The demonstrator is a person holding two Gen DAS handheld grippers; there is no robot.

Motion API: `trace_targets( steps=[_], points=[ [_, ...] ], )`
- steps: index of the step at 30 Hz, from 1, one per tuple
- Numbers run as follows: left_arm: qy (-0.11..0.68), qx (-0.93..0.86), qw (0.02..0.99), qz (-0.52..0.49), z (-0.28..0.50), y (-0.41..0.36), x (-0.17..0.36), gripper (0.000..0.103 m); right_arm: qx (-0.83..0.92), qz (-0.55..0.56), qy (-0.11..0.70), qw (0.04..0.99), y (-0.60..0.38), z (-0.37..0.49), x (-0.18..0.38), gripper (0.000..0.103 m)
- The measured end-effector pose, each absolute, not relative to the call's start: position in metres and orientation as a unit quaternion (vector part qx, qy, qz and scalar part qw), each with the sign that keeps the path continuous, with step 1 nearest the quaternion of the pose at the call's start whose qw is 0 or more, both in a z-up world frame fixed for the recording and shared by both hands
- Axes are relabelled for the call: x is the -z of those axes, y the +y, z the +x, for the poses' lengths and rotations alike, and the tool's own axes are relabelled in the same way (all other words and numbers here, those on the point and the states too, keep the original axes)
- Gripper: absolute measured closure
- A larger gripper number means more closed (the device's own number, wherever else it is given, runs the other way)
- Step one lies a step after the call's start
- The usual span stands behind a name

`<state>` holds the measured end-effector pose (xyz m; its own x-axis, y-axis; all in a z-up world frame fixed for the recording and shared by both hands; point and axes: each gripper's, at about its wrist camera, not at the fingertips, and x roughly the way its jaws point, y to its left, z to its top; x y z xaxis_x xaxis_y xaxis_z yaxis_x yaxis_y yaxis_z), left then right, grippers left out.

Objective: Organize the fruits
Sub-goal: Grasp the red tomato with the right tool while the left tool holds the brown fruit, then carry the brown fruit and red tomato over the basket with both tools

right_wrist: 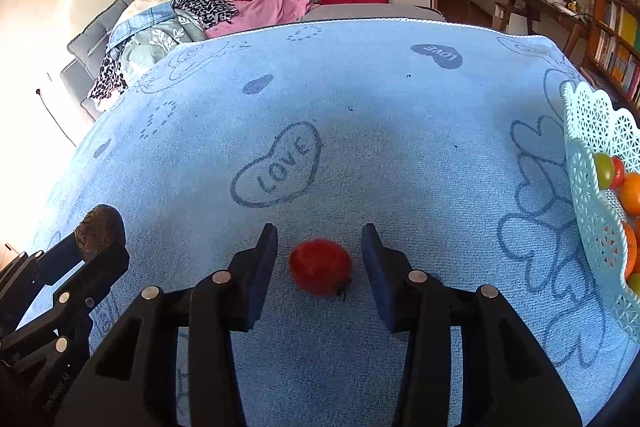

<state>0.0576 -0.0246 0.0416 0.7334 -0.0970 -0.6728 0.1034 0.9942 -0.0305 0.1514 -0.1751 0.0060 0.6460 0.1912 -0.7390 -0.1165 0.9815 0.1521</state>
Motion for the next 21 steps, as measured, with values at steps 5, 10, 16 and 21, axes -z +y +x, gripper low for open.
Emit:
trace_targets(
  steps=[5, 10, 16, 21],
  points=[
    [0.361, 0.054, 0.931, 0.004, 0.058, -0.024, -0.042, 0.060, -0.081, 0.041, 0.409, 0.908, -0.175, 0.149, -0.006, 0.074],
    [0.360, 0.055, 0.931, 0.005, 0.057, -0.025, -0.042, 0.060, -0.079, 0.042, 0.400, 0.912, -0.177, 0.142, -0.011, 0.074],
    [0.361, 0.054, 0.931, 0.007, 0.057, -0.027, -0.041, 0.060, -0.079, 0.064, 0.382, 0.919, -0.187, 0.128, -0.025, 0.074],
    [0.362, 0.052, 0.931, 0.009, 0.058, -0.027, -0.041, 0.060, -0.079, 0.075, 0.363, 0.925, -0.197, 0.113, -0.041, 0.074]
  ],
)
